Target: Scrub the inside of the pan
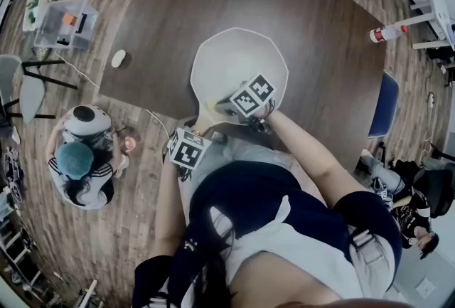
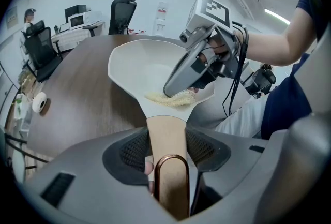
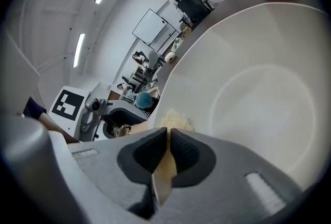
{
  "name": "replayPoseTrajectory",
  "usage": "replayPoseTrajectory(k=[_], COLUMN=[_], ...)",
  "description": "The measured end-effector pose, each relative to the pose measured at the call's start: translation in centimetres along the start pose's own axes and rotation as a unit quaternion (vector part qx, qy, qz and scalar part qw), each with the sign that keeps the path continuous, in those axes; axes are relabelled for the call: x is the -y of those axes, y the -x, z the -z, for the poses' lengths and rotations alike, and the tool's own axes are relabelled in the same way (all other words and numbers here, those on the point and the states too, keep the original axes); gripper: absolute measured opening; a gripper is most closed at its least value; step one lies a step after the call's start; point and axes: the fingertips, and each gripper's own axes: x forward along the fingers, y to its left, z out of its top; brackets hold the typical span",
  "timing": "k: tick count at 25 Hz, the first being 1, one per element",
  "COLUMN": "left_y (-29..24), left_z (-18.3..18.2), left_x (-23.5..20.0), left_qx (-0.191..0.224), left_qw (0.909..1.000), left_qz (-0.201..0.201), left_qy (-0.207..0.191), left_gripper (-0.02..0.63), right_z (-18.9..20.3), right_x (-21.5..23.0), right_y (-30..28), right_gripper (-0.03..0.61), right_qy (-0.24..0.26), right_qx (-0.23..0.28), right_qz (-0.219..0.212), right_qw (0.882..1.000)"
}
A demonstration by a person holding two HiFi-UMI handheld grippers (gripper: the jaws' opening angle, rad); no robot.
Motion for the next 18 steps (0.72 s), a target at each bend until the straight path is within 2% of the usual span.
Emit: replayPoseTrajectory(k=[10,18], left_y=[-0.2,-0.3], left_z=[-0.4,-0.2], left_x=[0.1,0.1], left_qx=[-0.012,-0.022], left_qw=[0.9999,0.9997], left_qz=[0.003,0.0], left_qy=[-0.007,-0.012], left_gripper=[0.225,0.225], right_z=[-0.6,-2.7], right_x=[0.1,0.8], right_y=[-0.3,-0.9], right_gripper=[0.018,0.018], right_qy=[0.022,0.058], right_qx=[-0.063,-0.044], right_qz=[-0.024,0.007], right_qw=[0.997,0.997])
